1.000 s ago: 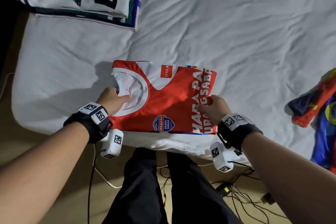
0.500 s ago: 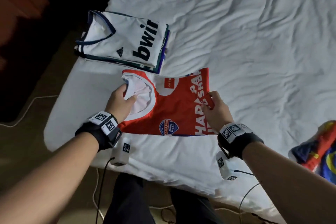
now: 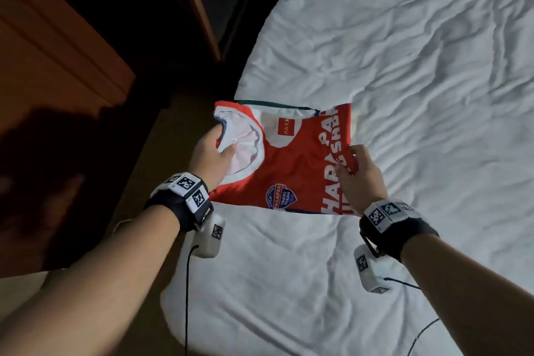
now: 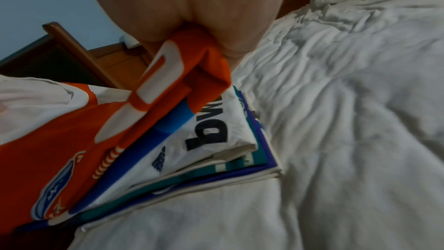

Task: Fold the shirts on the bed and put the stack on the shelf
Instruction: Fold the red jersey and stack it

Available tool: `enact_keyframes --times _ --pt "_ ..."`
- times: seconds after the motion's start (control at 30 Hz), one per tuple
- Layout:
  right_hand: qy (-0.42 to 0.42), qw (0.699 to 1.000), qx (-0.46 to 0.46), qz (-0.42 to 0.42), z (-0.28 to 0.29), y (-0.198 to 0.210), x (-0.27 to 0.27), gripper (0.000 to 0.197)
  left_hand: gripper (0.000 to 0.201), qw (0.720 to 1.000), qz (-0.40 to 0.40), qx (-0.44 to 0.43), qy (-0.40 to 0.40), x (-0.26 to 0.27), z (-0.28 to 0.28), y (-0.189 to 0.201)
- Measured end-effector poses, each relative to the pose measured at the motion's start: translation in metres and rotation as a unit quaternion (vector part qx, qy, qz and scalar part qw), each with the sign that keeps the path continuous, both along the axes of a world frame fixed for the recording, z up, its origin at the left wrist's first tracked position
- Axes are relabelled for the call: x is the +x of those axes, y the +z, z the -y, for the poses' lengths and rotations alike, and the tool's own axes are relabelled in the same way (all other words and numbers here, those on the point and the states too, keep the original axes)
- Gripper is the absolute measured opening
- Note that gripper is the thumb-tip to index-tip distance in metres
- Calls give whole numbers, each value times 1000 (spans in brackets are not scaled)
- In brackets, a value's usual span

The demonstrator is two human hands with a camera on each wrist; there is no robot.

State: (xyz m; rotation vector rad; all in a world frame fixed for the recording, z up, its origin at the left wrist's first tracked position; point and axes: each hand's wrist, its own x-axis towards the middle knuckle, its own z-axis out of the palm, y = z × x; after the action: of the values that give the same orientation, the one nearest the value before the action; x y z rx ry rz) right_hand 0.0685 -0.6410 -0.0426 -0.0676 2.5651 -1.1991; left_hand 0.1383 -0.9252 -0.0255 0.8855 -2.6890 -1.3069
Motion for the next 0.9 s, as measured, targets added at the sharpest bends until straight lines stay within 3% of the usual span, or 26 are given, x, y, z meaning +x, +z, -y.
enact_keyframes --times 0.17,0.37,0.6,0.77,0.9 --pt "-27 1000 2 14 51 -7 -32 24 39 1000 -12 13 0 -37 48 -19" --pt "-72 997 16 26 67 -34 -66 23 33 999 -11 39 -5 -76 67 -52" --pt "-108 978 90 151 55 -85 -82 23 66 980 156 108 57 -76 73 -104" --pt "-162 977 72 117 53 -94 -82 16 42 989 111 84 54 -65 89 -119" --pt "-168 979 74 87 44 -90 -88 19 44 992 95 75 47 -55 93 -128"
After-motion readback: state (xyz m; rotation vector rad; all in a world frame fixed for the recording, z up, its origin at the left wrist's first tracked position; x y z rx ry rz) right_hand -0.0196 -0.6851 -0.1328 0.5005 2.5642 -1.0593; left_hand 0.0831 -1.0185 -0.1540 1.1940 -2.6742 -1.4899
